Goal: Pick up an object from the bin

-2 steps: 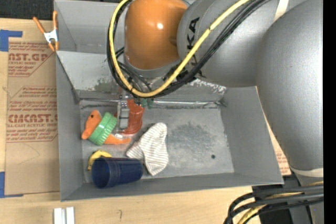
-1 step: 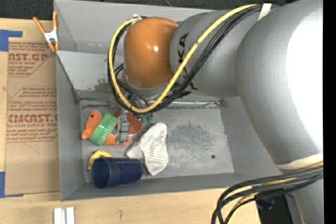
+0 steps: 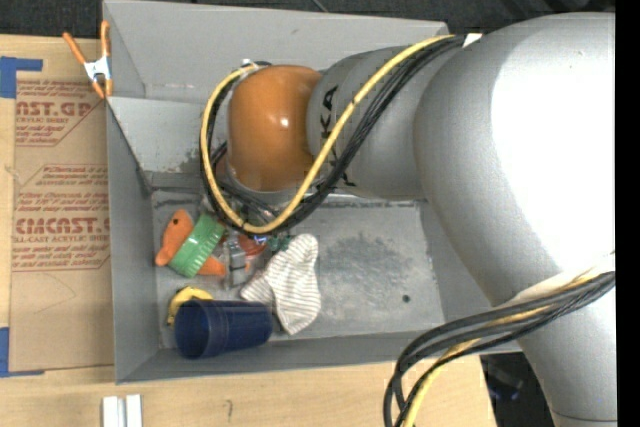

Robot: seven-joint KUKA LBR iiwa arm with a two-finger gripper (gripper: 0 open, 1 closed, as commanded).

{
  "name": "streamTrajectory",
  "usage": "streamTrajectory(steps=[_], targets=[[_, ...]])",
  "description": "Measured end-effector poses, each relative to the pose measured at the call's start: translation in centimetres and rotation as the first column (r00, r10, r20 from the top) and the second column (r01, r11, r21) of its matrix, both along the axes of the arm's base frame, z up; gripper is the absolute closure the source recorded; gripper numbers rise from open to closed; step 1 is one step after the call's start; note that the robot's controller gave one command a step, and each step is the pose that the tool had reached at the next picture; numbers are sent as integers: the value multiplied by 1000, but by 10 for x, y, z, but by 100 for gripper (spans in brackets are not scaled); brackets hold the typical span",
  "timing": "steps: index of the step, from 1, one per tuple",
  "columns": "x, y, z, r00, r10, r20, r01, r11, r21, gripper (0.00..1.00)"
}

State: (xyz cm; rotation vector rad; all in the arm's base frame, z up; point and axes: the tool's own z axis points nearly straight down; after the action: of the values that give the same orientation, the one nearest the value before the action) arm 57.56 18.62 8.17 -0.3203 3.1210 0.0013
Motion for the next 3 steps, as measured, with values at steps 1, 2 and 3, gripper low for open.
streamTrajectory(steps=[1,2,3], targets=[[1,-1,-12,1000,10,0,-10,1000,0,0],[-3,5,-8,1000,-3,0,3,1000,3,0],[-27,5,-12,924,-383,-5,383,924,-1,100]])
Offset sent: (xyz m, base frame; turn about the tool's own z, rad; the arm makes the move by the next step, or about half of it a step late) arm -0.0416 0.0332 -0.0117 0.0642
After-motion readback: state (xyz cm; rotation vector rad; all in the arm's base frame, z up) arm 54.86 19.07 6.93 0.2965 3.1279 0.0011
